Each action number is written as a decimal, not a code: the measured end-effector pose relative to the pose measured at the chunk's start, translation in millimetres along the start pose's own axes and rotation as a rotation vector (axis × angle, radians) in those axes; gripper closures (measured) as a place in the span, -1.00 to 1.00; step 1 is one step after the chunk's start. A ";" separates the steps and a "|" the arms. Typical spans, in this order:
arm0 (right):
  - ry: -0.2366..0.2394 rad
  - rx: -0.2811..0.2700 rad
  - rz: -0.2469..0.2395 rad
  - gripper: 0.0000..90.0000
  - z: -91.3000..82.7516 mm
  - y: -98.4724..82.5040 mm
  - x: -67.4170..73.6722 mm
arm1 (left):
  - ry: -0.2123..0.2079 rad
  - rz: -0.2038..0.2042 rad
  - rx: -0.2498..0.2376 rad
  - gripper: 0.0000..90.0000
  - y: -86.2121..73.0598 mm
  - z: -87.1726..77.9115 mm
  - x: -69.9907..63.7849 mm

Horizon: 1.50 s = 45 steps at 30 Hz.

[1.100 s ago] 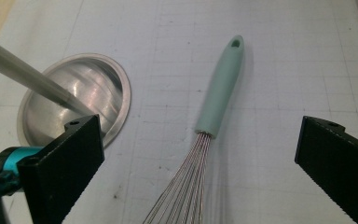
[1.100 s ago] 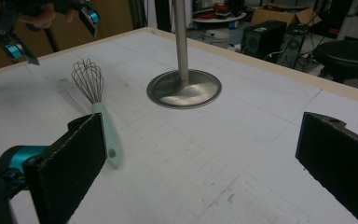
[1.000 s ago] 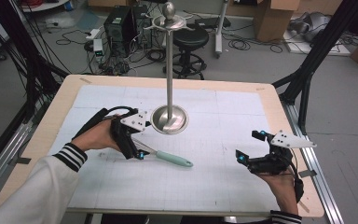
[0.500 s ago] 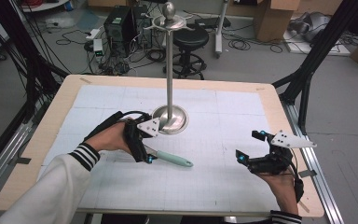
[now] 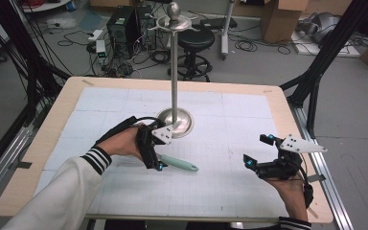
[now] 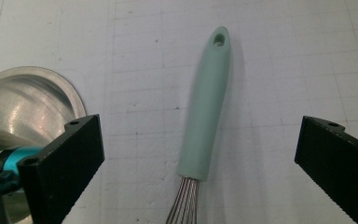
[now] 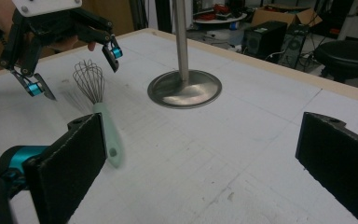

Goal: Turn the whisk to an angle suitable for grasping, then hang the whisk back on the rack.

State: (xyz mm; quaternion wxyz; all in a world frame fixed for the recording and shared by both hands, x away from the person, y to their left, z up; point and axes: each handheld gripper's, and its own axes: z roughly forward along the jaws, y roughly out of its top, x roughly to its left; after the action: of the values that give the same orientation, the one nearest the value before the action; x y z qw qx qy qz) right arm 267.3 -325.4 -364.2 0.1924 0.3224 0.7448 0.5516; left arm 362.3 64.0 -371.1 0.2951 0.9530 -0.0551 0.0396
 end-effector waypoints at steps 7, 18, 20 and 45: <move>-0.005 0.000 -0.005 -0.98 0.1 0.4 -0.8 | -0.015 0.007 0.021 -0.96 -1.9 6.5 0.8; -0.001 0.006 -0.006 -0.98 2.7 0.9 0.4 | -0.017 0.014 0.033 -0.96 -1.1 9.8 -1.0; 0.000 0.008 -0.004 -0.98 2.3 0.9 0.9 | -0.018 0.018 0.041 -0.95 -1.3 10.1 -0.2; 0.003 0.007 -0.007 -0.98 5.1 2.0 0.4 | -0.076 0.013 0.121 -0.55 -6.4 34.7 5.0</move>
State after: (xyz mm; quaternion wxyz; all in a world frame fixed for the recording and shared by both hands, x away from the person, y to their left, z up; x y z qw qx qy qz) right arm 270.8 -321.1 -363.9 0.1920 0.3194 0.7482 0.5489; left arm 369.5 49.2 -402.7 0.2346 0.9695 -0.0703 0.0084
